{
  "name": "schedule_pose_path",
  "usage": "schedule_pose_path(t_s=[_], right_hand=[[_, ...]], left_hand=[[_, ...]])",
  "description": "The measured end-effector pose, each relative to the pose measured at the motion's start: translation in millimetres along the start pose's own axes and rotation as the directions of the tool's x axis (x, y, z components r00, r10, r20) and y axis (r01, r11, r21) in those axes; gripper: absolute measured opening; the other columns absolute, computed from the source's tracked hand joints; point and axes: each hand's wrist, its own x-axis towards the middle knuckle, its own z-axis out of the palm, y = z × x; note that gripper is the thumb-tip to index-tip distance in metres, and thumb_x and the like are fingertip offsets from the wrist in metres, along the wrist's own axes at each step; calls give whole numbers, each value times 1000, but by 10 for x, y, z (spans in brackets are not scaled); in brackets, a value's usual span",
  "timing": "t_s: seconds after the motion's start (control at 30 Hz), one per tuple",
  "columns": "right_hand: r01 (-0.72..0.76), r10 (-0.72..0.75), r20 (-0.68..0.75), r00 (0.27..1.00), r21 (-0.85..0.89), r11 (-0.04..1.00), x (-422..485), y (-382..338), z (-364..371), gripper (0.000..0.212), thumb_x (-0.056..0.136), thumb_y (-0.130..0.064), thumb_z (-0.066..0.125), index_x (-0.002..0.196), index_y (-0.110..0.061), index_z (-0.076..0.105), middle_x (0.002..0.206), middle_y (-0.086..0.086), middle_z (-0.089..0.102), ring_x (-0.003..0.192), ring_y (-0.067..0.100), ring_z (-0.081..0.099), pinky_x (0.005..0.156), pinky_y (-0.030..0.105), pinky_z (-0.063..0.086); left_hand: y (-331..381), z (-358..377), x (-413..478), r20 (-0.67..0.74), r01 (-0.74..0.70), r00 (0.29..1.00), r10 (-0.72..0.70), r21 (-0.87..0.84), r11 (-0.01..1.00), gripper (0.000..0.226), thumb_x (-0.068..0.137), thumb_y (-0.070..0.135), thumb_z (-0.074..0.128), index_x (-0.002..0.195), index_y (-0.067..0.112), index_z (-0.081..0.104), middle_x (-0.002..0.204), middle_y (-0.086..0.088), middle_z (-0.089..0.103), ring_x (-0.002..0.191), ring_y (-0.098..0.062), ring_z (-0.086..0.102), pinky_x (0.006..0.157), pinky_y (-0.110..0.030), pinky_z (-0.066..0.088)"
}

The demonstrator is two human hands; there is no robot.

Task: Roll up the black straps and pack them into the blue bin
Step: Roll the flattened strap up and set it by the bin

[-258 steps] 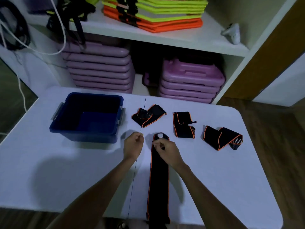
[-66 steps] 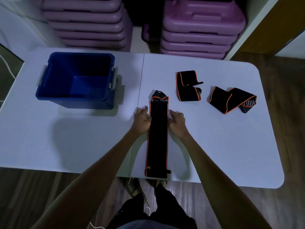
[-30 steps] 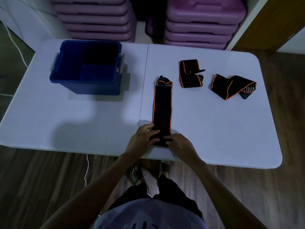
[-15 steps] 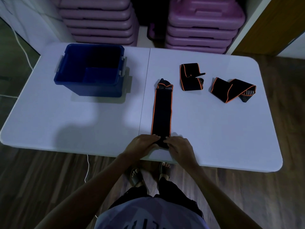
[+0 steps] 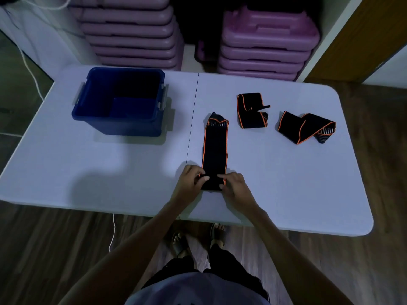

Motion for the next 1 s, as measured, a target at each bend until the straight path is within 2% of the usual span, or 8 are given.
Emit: schedule_pose_path(t_s=[0.13,0.23,0.33,0.43,0.57,0.7,0.9,1.0], right_hand=[[-48,48,-9,999,-25,999,77,56,94,55,88,-46,33,117,-11,65,118,8,58,114,26,43,93,30,34],[-69,69,-22,997,2,998,86,69,93,37,89,-30,45,117,-15,64,115,4,59,113,23,45,92,34,40],[-74,75,-48,996,11,997,49,36,100,30,91,-17,51,118,-23,61,114,-1,59,111,16,47,84,28,41],[-36,35,-62,997,-6,999,-38,95,135,35,93,-20,49,126,-25,58,130,-6,57,124,12,45,100,26,39],[-6,8,53,999,-48,999,-90,221,100,57,88,-37,60,141,-27,43,145,-17,38,134,0,28,110,19,21],[1,-1,8,1000,55,998,11,240,51,43,90,-39,56,129,-22,58,134,-5,56,124,9,45,105,30,39],[24,-36,41,999,267,964,224,140,-76,25,82,-15,68,106,-17,71,89,-7,68,85,-1,59,78,20,46],[-88,76,47,996,362,928,263,140,-82,29,79,-19,72,103,-34,64,89,4,63,86,17,61,80,36,49]], left_hand=[[-116,35,-70,66,-163,986,154,184,969,28,85,31,59,101,9,64,110,-7,62,106,-15,53,91,-30,47],[-198,-37,-120,241,-304,940,243,263,916,61,72,35,76,122,6,57,128,-9,59,120,-21,51,101,-34,43],[-217,-124,-58,292,-383,907,304,266,885,51,79,25,71,124,6,55,123,-12,61,115,-26,55,98,-37,47],[-206,-193,11,333,-406,887,321,230,884,47,81,22,69,123,4,56,117,-13,63,109,-25,55,94,-33,45],[-149,-179,64,357,-276,912,201,172,946,45,86,37,60,118,5,59,105,-14,67,96,-24,58,84,-31,46],[-12,-108,123,356,-31,935,-5,93,995,23,92,29,57,90,6,59,78,-4,58,71,-17,52,60,-15,35],[-62,-72,107,218,8,976,-16,36,999,54,80,53,47,78,0,59,77,-12,54,79,-20,46,65,-29,31],[-42,-56,101,176,70,983,-60,-49,996,55,76,54,51,99,6,62,91,-13,62,79,-20,56,68,-31,43]])
